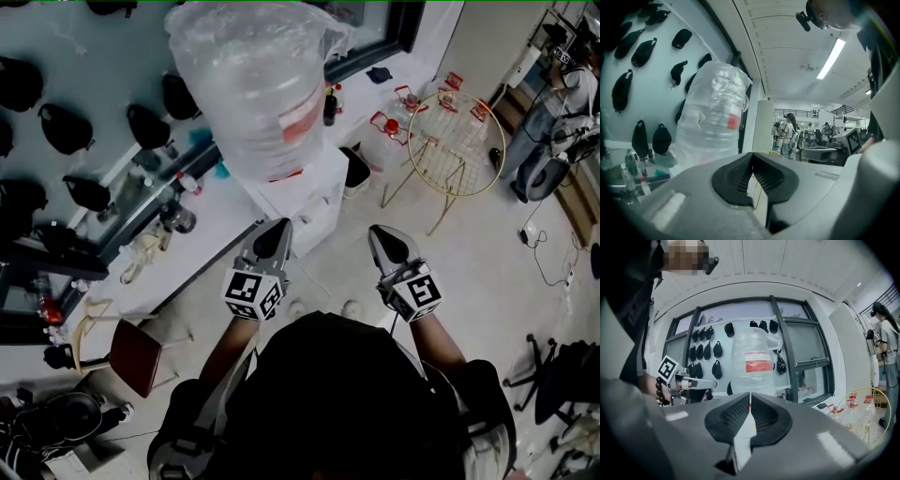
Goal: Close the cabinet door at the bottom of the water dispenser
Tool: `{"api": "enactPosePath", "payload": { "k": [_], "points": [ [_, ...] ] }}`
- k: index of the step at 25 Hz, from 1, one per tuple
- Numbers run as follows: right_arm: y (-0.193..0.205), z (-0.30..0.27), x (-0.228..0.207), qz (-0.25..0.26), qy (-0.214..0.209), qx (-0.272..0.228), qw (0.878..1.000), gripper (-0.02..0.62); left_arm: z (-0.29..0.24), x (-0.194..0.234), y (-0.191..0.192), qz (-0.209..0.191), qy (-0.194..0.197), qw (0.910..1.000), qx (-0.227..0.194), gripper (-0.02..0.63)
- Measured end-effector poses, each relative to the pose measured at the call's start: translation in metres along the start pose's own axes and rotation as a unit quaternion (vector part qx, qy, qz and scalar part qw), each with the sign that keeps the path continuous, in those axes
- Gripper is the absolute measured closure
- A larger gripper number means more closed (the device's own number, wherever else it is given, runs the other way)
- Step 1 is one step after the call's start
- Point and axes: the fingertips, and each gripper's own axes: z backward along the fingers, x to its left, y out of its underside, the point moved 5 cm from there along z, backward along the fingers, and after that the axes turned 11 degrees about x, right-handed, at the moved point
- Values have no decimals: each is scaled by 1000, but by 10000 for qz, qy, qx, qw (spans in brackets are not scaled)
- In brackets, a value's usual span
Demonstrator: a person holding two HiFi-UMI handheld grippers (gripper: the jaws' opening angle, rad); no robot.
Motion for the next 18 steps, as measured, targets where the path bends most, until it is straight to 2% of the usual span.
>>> {"api": "enactPosePath", "payload": {
  "k": [4,18],
  "points": [
    [3,-8,7,-145,-23,9,9999,589,7,9,9,11,32,10000,75,600],
    [9,-14,10,-162,57,125,9998,591,9,20,19,72,57,9998,175,600]
  ]
}}
